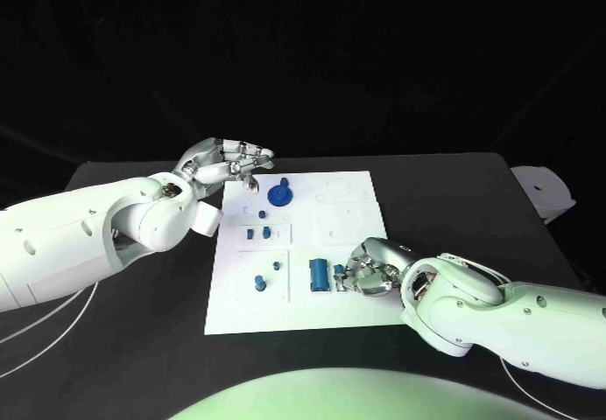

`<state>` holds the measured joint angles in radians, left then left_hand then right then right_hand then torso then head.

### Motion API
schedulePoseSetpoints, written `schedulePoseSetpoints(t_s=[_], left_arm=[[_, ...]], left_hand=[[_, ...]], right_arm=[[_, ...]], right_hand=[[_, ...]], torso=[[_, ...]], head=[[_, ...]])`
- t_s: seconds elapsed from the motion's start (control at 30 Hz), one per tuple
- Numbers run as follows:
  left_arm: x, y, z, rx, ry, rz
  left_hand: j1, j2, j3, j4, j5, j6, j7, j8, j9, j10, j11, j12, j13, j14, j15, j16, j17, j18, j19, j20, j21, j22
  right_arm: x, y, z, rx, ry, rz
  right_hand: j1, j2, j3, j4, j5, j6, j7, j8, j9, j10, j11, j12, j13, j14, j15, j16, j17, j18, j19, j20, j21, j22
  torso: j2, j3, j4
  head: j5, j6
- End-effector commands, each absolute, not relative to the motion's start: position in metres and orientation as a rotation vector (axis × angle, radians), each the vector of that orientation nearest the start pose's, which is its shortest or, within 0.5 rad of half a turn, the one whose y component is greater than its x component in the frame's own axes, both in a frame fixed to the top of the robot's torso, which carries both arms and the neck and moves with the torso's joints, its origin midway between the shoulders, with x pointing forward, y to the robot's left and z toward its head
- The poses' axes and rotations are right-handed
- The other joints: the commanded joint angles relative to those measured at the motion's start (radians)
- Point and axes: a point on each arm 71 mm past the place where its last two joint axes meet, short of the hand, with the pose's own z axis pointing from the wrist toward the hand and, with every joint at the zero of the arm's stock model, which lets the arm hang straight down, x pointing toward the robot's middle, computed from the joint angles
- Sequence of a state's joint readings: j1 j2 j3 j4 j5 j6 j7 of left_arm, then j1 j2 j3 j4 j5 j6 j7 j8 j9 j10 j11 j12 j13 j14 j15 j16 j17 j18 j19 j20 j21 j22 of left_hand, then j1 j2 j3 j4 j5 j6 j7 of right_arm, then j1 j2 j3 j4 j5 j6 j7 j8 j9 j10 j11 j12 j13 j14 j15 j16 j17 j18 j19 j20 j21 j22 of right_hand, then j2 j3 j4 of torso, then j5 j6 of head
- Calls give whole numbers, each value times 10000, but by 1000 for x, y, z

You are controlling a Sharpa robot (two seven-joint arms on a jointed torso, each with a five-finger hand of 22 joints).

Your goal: Assemble the parts on the task board

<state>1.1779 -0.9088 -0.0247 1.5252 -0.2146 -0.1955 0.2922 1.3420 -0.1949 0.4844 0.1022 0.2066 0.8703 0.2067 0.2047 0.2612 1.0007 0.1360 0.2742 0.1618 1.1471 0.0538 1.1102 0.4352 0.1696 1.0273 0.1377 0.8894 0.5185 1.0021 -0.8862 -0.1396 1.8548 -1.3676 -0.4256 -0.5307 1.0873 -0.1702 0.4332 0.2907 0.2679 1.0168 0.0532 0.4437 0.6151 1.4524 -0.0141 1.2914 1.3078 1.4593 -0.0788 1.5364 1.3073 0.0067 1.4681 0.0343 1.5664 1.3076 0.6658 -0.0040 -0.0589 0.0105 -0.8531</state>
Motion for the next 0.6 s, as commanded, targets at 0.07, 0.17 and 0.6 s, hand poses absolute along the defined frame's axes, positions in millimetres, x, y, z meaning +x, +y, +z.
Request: schedulePoseSetpoints(t_s=[0.07,0.17,0.6], left_arm=[[482,229,-185,-9230,16079,-15039],[482,229,-185,-9233,16080,-15034],[482,230,-185,-9244,16074,-15010]], left_hand=[[12,48,-16,54,17,-92,-5,5,-16,-47,-4,40,13,-64,-1,64,-9,150,-8,51,-38,-10],[12,48,-16,54,17,-92,-5,5,-16,-47,-4,40,13,-64,-1,64,-9,150,-8,51,-38,-10],[12,48,-16,54,17,-92,-5,5,-16,-47,-4,40,13,-64,-1,64,-9,150,-8,51,-38,-10]], right_arm=[[360,-154,-276,1558,20398,5966],[360,-153,-276,1541,20387,5964],[360,-157,-274,1519,20189,5927]], right_hand=[[-422,-27,-414,-3,552,11,56,-52,-12,67,-11,33,940,968,2,8,1945,-67,1027,-58,44,2632],[-534,-15,-532,11,571,13,55,-55,-14,68,-10,34,944,966,3,4,1938,-67,1027,-58,44,2632],[-806,52,-955,5,171,-1,38,-66,-15,39,-20,-34,915,959,-4,-13,1907,-67,1027,-61,44,2632]], torso=[[-1,-9,7],[-1,-7,10],[-11,-4,4]], head=[[-11,-1],[-11,-5],[-6,-10]])
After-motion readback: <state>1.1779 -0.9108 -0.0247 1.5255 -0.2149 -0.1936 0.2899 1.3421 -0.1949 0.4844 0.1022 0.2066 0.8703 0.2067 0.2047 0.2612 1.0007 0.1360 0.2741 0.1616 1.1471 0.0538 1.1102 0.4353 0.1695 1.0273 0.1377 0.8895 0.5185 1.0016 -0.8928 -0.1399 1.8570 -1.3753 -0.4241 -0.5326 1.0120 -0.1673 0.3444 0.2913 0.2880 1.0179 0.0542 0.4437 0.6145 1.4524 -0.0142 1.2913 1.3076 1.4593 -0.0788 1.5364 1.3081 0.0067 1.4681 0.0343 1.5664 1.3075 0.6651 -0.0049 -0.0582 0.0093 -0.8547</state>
